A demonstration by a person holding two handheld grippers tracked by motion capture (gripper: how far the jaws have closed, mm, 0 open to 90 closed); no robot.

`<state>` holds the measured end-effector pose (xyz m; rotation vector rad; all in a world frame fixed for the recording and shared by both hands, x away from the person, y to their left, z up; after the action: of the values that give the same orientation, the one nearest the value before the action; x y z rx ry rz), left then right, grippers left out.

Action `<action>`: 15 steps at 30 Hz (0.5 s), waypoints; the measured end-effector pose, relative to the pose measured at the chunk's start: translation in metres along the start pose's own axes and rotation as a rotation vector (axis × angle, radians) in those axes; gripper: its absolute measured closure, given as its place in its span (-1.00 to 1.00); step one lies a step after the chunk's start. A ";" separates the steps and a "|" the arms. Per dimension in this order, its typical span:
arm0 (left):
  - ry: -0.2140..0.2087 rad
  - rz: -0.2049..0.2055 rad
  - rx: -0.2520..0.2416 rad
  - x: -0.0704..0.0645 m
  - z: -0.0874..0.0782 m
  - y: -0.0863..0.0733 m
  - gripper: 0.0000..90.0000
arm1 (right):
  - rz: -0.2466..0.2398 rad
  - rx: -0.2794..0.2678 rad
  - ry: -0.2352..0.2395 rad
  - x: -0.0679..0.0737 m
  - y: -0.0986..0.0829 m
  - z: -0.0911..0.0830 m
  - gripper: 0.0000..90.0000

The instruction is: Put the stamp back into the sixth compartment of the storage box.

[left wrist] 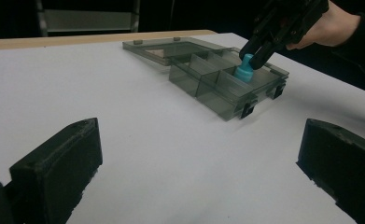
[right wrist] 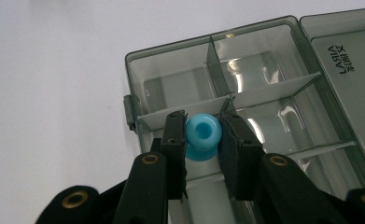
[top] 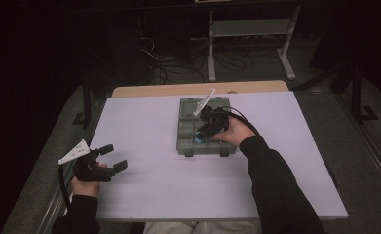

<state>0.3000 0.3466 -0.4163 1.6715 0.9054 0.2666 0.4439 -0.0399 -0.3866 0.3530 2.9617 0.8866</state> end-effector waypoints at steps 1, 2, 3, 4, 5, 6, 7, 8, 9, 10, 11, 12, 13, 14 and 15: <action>0.000 0.000 0.000 0.000 0.000 0.000 -1.00 | -0.001 0.003 0.000 0.000 0.000 0.001 0.58; -0.001 0.000 0.000 0.000 0.000 0.000 -1.00 | 0.001 0.006 0.002 -0.001 -0.001 0.002 0.58; -0.001 0.000 0.000 0.000 0.000 0.000 -1.00 | 0.002 0.008 0.004 -0.001 -0.001 0.003 0.58; -0.001 -0.001 0.000 0.000 0.000 0.000 -1.00 | -0.001 0.013 0.004 -0.001 -0.001 0.004 0.58; -0.001 -0.002 0.000 0.000 0.000 0.000 -1.00 | 0.000 0.016 0.006 -0.001 -0.001 0.005 0.58; -0.001 -0.001 0.000 0.000 0.000 0.000 -1.00 | 0.001 0.019 0.008 -0.001 -0.001 0.006 0.58; -0.002 0.000 0.000 0.000 0.000 0.000 -1.00 | 0.000 0.024 0.008 -0.001 -0.002 0.007 0.58; -0.002 0.000 0.000 0.000 0.000 0.000 -1.00 | -0.002 0.026 0.008 -0.001 -0.002 0.007 0.57; -0.002 0.000 0.000 0.000 0.000 0.000 -1.00 | -0.003 0.027 0.010 -0.001 -0.001 0.008 0.57; -0.003 0.000 0.000 0.000 0.000 0.000 -1.00 | -0.010 0.026 0.007 0.000 -0.001 0.008 0.58; -0.003 -0.001 0.000 0.000 0.000 0.000 -1.00 | -0.012 0.026 0.006 0.000 -0.001 0.008 0.57; -0.003 -0.003 0.000 0.000 0.000 0.000 -1.00 | -0.010 0.027 0.009 0.001 -0.001 0.009 0.57; -0.002 -0.003 0.000 0.000 0.000 0.000 -1.00 | -0.010 0.028 0.011 0.002 -0.001 0.009 0.52; -0.002 -0.002 0.000 0.000 0.000 0.000 -1.00 | -0.010 0.025 0.009 0.002 -0.001 0.009 0.43; -0.003 -0.002 0.000 0.000 0.000 0.000 -1.00 | -0.004 0.024 0.007 0.002 0.000 0.008 0.37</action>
<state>0.3004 0.3465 -0.4166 1.6702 0.9052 0.2629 0.4429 -0.0355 -0.3937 0.3449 2.9809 0.8550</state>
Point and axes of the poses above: each handheld gripper's, and its own axes: z roughly forward along the jaws, y roughly out of its top, x roughly to its left, the point moved 1 cm from there along z, roughly forward along the jaws, and after that the axes turned 4 degrees about -z, right-handed, at the moved point
